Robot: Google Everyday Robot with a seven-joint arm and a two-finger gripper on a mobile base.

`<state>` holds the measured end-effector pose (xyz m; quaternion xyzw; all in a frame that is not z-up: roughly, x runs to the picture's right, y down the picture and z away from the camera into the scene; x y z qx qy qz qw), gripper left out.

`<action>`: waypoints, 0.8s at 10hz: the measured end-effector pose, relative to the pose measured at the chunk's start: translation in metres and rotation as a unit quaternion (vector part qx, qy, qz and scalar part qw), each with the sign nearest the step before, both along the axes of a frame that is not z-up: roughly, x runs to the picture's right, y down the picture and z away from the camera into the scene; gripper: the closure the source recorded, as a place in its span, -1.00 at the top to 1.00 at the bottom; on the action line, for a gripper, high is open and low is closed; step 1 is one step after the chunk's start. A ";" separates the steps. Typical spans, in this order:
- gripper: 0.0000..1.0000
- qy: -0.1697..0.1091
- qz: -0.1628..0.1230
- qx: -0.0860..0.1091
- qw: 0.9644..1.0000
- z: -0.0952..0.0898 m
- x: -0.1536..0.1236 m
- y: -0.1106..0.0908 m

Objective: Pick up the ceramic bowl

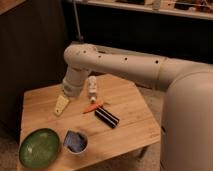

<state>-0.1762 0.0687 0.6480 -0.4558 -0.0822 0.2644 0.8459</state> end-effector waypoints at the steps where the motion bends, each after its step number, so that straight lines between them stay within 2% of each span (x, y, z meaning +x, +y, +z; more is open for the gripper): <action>1: 0.60 0.015 0.014 -0.004 1.000 -0.002 0.002 0.003; 2: 0.60 0.039 0.041 -0.010 0.998 -0.005 0.005 0.006; 4: 0.60 0.067 0.109 -0.013 0.992 -0.010 0.019 0.020; 6: 0.60 0.067 0.130 -0.029 0.989 -0.004 0.022 0.029; 8: 0.60 0.057 0.130 -0.048 0.989 0.011 0.007 0.024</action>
